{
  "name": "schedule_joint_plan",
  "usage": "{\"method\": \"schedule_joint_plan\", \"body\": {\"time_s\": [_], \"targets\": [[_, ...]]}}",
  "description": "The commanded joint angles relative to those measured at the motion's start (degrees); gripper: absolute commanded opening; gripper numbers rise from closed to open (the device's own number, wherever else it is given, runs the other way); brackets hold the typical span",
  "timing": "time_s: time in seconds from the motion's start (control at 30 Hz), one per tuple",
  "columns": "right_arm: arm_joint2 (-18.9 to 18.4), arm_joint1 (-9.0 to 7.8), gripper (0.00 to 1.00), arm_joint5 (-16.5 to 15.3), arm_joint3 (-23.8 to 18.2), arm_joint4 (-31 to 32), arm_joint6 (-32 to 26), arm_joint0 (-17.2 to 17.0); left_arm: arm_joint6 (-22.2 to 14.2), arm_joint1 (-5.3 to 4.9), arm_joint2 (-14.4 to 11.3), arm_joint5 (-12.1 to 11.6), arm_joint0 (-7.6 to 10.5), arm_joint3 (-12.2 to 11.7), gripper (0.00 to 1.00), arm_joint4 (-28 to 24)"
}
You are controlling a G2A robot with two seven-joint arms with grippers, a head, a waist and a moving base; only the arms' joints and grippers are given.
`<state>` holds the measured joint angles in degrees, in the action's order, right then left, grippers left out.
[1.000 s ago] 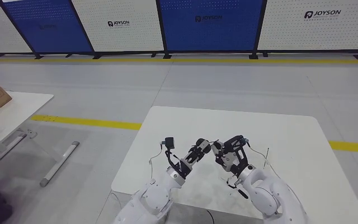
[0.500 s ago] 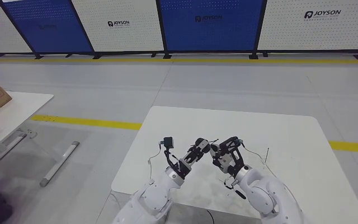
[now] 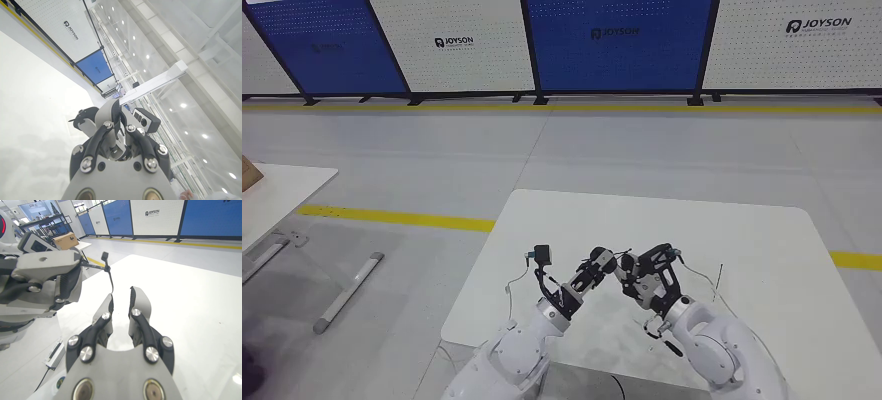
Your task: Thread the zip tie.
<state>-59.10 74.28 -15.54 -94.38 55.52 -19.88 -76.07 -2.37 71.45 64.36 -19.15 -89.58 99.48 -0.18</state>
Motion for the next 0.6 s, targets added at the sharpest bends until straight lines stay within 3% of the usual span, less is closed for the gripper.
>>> {"method": "schedule_joint_plan", "body": {"time_s": [0.0,0.3,0.4,0.47,0.57], "targets": [[0.1,0.01,0.19,0.1,0.0,0.1,0.1,0.1,-0.1,-0.01,0.0,-0.1,-0.04,0.0,0.00,0.0],[0.2,0.01,0.27,0.0,-0.4,0.0,0.0,0.5,-0.7,-0.03,-0.2,0.2,0.07,-0.2,0.00,0.4],[0.2,0.01,0.19,0.1,-0.5,-0.2,0.1,0.6,-0.9,-0.03,-0.4,0.3,0.19,-0.3,0.00,0.8],[0.2,0.01,0.00,0.1,-0.5,-0.2,0.2,0.7,-0.9,-0.03,-0.4,0.4,0.23,-0.3,0.00,0.9],[0.3,0.03,0.00,0.3,-0.4,-0.2,0.2,0.8,-0.8,-0.03,-0.4,0.4,0.34,-0.4,0.00,0.8]]}}
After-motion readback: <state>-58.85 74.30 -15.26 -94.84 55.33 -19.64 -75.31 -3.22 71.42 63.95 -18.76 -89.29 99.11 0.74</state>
